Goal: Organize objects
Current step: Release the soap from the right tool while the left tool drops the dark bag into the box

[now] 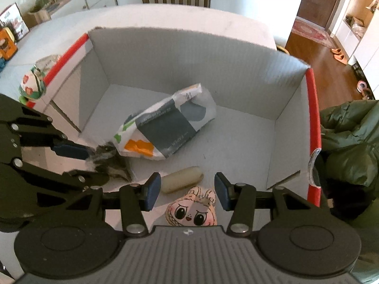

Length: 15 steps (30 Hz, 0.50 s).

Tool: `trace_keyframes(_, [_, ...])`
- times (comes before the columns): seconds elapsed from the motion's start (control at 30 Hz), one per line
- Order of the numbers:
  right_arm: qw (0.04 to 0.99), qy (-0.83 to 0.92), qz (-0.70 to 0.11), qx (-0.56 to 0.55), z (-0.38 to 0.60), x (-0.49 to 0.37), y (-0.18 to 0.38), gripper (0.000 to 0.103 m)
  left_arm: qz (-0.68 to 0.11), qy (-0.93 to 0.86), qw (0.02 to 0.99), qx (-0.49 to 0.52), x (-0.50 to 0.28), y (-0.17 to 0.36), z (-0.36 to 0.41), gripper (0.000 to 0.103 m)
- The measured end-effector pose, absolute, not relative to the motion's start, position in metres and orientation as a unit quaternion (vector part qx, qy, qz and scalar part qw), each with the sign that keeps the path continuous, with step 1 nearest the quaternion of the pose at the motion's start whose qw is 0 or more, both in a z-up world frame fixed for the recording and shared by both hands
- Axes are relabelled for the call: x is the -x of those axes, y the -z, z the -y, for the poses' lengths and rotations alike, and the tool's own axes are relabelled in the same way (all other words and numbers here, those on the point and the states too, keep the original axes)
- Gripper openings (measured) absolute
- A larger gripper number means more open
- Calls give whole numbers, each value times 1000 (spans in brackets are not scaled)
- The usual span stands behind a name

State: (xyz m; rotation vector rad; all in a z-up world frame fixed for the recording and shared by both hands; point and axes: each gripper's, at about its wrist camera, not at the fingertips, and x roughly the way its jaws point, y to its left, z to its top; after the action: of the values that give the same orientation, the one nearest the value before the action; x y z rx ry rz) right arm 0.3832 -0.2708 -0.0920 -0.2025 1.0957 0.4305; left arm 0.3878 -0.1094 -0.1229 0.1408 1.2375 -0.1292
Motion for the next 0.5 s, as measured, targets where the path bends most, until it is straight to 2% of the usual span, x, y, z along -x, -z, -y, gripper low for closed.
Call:
trace_keyframes(0.23, [843, -209, -492, 63, 280, -371, 76, 50, -549, 69, 831, -53, -375, 107, 108, 45])
trace_keyframes(0.5, [865, -215, -452, 31, 291, -348, 49, 53, -514, 65, 855, -26, -356, 84, 101, 50])
